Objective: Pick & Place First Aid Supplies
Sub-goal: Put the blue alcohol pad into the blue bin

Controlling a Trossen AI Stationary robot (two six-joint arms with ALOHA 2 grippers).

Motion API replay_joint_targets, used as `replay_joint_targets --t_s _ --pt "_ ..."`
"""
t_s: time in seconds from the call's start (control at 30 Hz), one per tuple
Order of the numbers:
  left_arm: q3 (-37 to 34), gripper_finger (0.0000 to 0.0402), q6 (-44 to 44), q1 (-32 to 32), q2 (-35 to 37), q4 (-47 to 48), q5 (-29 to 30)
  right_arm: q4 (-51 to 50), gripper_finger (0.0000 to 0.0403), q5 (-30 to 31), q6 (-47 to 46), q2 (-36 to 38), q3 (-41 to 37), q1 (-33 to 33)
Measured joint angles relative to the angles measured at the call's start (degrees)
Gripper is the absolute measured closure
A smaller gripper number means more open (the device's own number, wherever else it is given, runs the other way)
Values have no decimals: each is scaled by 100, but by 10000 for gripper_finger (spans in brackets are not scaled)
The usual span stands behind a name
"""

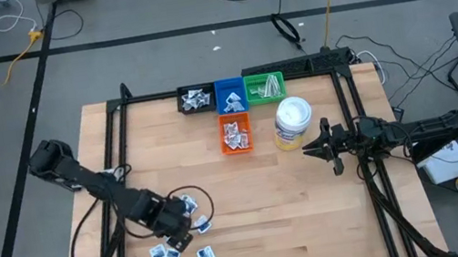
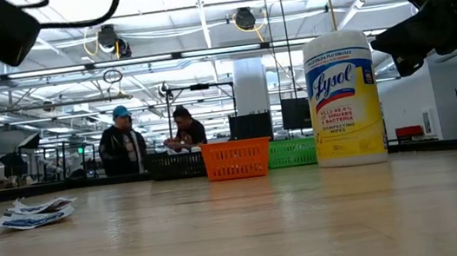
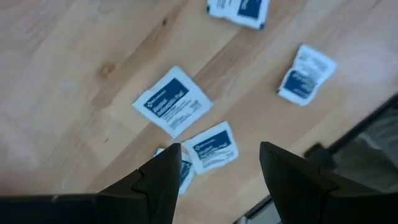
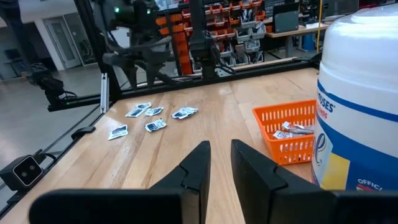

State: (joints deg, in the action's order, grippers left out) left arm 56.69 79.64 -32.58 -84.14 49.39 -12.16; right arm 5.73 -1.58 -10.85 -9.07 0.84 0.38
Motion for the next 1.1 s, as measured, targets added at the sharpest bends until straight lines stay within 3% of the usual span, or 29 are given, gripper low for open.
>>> replay_joint_targets --t_s 0.53,0.7,0.8,1.1 --pt "0 179 -64 -205 -1589 -4 162 -2 344 0 0 1 -2 1" --pt "30 182 -133 -240 -1753 -35 140 0 344 0 0 -1 0 1" --pt "26 209 -133 -238 -1757 -44 136 1 344 0 0 -1 1 -2" --pt "5 360 -126 -193 -1770 -245 41 1 344 0 0 -1 -1 -2"
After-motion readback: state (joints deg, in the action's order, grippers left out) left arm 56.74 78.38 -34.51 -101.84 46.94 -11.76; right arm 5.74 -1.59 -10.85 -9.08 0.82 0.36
